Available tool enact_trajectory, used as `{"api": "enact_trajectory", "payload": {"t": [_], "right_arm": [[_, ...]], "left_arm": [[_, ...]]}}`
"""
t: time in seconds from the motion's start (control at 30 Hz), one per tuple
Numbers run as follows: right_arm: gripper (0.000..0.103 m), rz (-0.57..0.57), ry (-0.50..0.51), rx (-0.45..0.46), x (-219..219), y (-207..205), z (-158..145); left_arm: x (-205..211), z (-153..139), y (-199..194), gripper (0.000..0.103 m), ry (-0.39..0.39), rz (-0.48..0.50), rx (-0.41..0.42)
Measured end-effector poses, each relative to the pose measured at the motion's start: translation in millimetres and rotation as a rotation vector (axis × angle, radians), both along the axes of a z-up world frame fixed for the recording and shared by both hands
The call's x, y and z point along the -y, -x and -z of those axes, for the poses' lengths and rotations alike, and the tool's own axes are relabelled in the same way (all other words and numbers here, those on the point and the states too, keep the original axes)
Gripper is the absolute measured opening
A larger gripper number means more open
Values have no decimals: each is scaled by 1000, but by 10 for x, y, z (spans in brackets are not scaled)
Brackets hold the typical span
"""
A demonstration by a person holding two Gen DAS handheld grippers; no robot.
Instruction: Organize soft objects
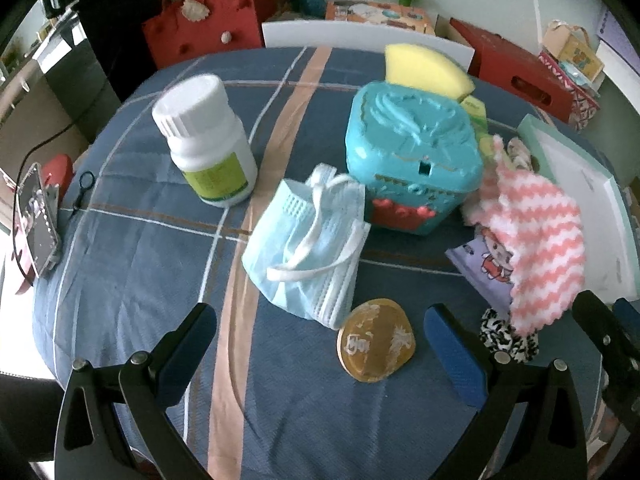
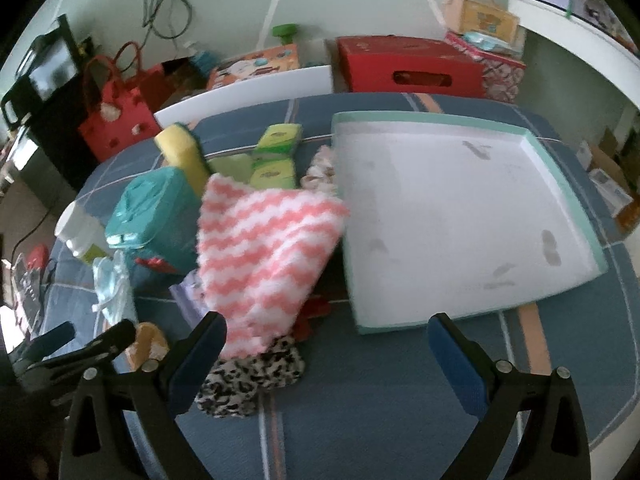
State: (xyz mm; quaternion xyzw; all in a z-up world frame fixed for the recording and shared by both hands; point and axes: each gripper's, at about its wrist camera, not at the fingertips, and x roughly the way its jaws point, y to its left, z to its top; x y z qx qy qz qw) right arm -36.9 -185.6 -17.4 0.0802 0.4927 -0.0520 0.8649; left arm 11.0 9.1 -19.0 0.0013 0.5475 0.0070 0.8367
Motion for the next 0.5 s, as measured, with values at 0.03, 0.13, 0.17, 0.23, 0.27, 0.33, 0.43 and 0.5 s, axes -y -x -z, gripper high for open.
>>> {"api": "enact_trajectory", "payload": {"t": [0.03, 0.13, 0.17, 0.23, 0.27, 0.33, 0.43, 0.5], "right_arm": [[102, -7, -6, 0, -14, -8, 5], [102, -13, -2, 5, -24, -29, -14], [102, -11, -7, 11, -17, -31, -36], [102, -16, -22, 35, 2, -38, -109], [102, -30, -27, 41, -2, -43, -137], [102, -86, -36, 30, -32, -45, -163], [102, -175, -52, -40, -76, -46, -133], [102, -228, -73, -109, -93, -63, -104]], "left_arm": [[0, 28, -14, 103, 15, 7, -13], [-21, 95, -54, 103, 33, 16, -36], [-29, 112, -63, 103, 31, 14, -41], [-65, 146, -79, 103, 46, 10, -54], [-79, 162, -84, 103, 59, 8, -61], [-128, 206, -97, 103, 94, 2, -85], [-190, 264, -111, 103, 105, -17, -112], [-227, 288, -105, 103, 97, -22, -122]]}}
